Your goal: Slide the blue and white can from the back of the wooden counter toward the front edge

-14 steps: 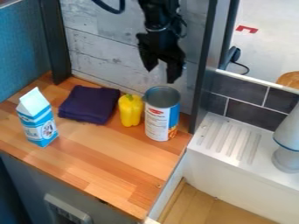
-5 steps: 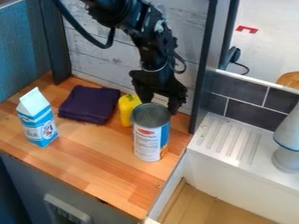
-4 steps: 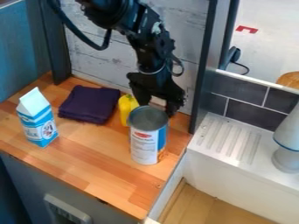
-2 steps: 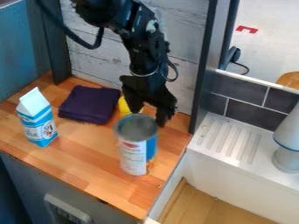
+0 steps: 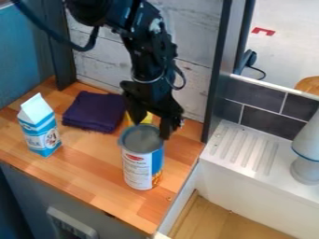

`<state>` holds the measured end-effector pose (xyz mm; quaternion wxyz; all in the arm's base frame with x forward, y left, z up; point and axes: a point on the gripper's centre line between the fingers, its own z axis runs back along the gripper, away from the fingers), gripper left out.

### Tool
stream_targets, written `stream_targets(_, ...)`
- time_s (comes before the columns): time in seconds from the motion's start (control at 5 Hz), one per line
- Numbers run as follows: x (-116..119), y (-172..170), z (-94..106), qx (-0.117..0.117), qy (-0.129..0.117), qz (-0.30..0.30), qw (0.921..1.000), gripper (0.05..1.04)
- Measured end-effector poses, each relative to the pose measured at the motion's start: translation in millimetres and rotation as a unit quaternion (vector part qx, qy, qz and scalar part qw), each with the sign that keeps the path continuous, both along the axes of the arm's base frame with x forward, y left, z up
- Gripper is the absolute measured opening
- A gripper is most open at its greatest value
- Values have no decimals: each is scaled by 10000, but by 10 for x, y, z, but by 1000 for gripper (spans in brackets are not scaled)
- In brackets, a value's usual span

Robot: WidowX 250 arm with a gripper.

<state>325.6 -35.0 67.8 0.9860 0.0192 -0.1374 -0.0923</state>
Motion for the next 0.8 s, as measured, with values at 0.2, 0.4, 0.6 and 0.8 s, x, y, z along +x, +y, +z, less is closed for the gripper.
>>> stream_targets(0.2, -57, -8, -17, -1, 106, 30, 9999, 1001)
stream_targets(0.4, -92, -7, -12, -3, 253, 65, 9997, 1001)
stream_targets(0.6, -33, -39, 343, -68, 173, -137, 9997, 1001)
stream_targets(0.8, -152, 10, 780, -534, 737, -381, 9951, 1001)
